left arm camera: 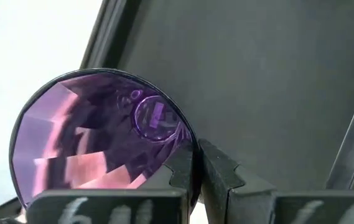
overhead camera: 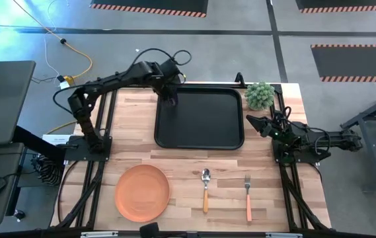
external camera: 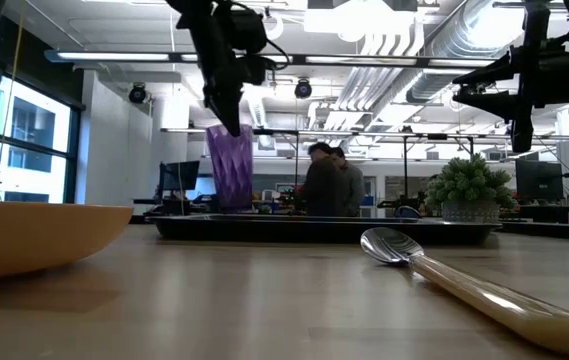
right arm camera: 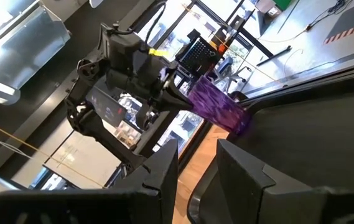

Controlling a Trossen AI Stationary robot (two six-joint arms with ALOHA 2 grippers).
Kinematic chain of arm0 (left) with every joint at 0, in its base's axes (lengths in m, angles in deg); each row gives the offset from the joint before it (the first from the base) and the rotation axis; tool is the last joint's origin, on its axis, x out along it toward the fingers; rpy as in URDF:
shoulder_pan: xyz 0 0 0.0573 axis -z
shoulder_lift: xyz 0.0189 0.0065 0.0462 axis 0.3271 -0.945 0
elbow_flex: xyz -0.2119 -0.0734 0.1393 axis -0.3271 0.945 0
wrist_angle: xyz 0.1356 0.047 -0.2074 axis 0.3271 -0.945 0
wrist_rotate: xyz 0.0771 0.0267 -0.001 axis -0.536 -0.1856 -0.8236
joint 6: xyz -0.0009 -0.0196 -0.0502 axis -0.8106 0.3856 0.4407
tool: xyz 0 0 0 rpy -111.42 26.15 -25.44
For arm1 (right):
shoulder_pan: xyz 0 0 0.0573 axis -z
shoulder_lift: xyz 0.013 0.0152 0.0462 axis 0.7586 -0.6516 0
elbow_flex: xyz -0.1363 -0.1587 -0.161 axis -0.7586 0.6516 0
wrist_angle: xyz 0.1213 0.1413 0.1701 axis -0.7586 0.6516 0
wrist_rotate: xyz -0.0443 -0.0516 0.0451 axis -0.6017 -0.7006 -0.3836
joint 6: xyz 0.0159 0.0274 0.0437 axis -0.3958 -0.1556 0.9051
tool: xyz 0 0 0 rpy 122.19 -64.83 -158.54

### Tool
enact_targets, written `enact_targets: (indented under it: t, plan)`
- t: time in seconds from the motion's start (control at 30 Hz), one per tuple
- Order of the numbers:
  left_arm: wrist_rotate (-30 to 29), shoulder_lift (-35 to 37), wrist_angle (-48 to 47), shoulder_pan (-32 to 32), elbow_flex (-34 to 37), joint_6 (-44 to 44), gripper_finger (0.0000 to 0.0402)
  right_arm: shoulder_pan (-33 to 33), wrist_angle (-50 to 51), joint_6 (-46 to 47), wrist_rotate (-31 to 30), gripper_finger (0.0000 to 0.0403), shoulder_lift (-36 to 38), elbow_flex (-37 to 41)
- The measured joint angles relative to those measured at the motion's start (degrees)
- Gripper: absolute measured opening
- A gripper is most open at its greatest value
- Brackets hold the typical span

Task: Pick and place plate/cup/fork/spoon on tray
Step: Put the violet cup on the black tray

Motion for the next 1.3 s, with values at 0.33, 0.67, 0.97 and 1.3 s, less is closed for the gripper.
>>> enact_targets:
  t: [0.33,0.67,0.97,1.3]
  plan:
    - [-0.69,-2.60,-0.07,0.77,0.06,2.68,0.0009,0.00,0.06,0.00,0.93,0.0103,0.00,0.00]
    - [-3.64,-2.69,-0.13,0.74,0.05,2.92,0.0010,0.02,0.06,0.00,1.18,0.0103,0.00,0.00]
    - [-5.62,-3.18,-0.01,1.68,0.04,2.34,0.0014,0.02,0.04,0.00,1.72,0.0103,0.00,0.00]
    - [-6.36,-3.76,0.24,1.69,0.04,1.46,0.0015,0.00,0.04,0.00,1.90,0.0103,0.00,0.00]
